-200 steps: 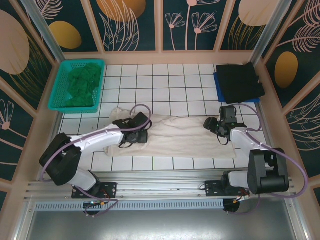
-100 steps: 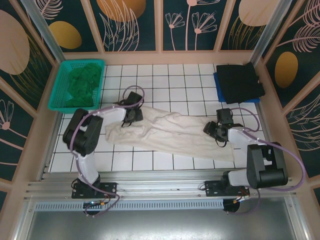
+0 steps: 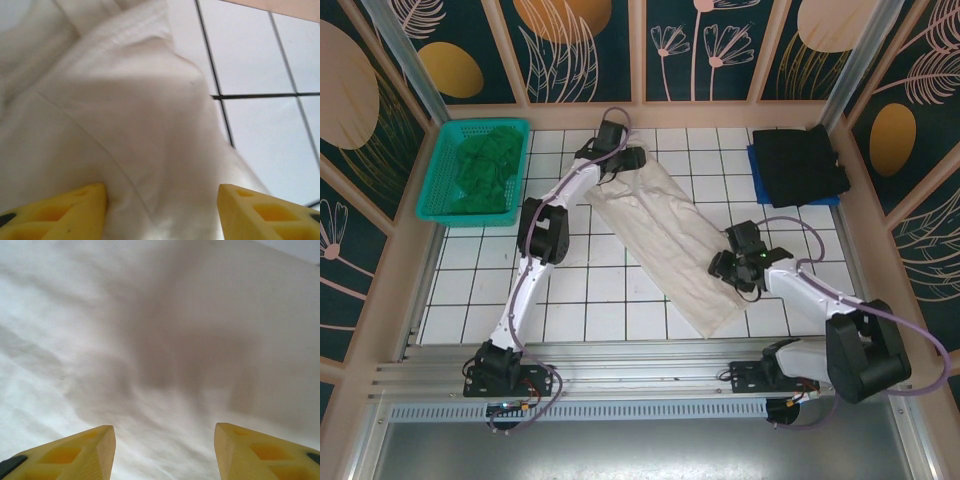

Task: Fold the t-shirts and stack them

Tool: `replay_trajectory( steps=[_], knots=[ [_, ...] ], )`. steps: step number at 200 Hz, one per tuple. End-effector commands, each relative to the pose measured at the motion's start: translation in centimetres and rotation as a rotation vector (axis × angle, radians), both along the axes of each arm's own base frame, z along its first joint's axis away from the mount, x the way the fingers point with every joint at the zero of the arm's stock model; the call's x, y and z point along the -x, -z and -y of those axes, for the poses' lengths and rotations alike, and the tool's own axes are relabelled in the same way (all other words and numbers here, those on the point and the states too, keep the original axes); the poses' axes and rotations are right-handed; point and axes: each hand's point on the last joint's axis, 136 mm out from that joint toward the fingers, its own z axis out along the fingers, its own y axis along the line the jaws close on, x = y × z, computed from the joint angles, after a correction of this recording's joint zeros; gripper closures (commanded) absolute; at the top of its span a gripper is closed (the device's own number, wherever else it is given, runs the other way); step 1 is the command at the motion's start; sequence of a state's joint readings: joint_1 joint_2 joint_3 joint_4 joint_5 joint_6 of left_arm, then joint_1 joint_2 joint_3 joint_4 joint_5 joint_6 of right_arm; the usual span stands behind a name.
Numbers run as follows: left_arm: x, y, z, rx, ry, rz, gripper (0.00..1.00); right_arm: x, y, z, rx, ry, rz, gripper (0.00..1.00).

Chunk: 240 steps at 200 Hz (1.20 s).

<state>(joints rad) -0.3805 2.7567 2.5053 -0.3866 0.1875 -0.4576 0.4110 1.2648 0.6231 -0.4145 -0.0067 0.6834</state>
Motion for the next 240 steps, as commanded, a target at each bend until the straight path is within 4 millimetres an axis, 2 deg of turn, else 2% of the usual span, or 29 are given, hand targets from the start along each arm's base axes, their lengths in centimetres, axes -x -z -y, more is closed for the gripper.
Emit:
replay_trajectory(
  steps=[1, 23, 34, 36, 39, 61, 79, 99, 110, 124, 142, 170, 199, 224, 240],
  knots=[
    [0.6, -5.4, 1.7, 0.116, 0.079, 0.077, 0.37, 0.0, 1.3, -1.7, 0.045, -0.042, -0.035, 0.46],
    [1.9, -9.2, 1.0, 0.126, 0.078, 0.13, 0.36, 1.0, 3.0, -2.2, 0.093, -0.047, -0.092, 0.47],
    [2.6, -11.1, 0.6, 0.117, 0.077, 0.152, 0.35, 1.8, 3.4, -3.2, 0.1, -0.073, -0.104, 0.47],
    [2.7, -10.8, 0.3, 0.111, 0.072, 0.146, 0.35, 1.9, 3.5, -3.3, 0.101, -0.074, -0.106, 0.47],
    [3.0, -11.6, 0.1, 0.107, 0.067, 0.155, 0.35, 2.0, 3.5, -3.4, 0.103, -0.076, -0.108, 0.47],
    [4.9, -12.8, -1.3, 0.081, 0.032, 0.144, 0.35, 3.5, 4.1, -5.0, 0.093, -0.095, -0.132, 0.47],
    [7.5, -11.2, -2.9, 0.063, -0.005, 0.081, 0.35, 4.9, 4.1, -6.6, 0.088, -0.131, -0.152, 0.47],
    [10.8, -7.0, -4.9, 0.037, -0.067, -0.014, 0.35, 5.9, 3.5, -8.8, 0.067, -0.192, -0.152, 0.47],
    [12.2, -4.3, -5.5, 0.027, -0.091, -0.069, 0.36, 5.7, 2.7, -8.6, 0.095, -0.193, -0.143, 0.47],
    [13.0, -1.2, -5.7, 0.021, -0.102, -0.134, 0.39, 4.5, 1.3, -7.9, 0.148, -0.187, -0.101, 0.46],
    [12.6, 1.1, -5.3, 0.025, -0.105, -0.182, 0.41, 2.8, -0.2, -7.4, 0.171, -0.187, -0.051, 0.46],
    [11.2, 2.8, -4.8, 0.019, -0.112, -0.2, 0.43, 1.0, -0.8, -7.4, 0.18, -0.196, -0.007, 0.46],
    [9.3, 4.6, -3.7, 0.012, -0.094, -0.223, 0.44, 0.7, 1.1, -8.2, 0.174, -0.228, -0.021, 0.46],
    [7.3, 5.5, -2.1, 0.039, -0.05, -0.22, 0.44, 1.8, 3.5, -8.6, 0.173, -0.235, -0.095, 0.46],
    [6.0, 5.7, -0.7, 0.073, -0.007, -0.212, 0.45, 3.1, 4.4, -9.8, 0.142, -0.255, -0.129, 0.46]
  ],
)
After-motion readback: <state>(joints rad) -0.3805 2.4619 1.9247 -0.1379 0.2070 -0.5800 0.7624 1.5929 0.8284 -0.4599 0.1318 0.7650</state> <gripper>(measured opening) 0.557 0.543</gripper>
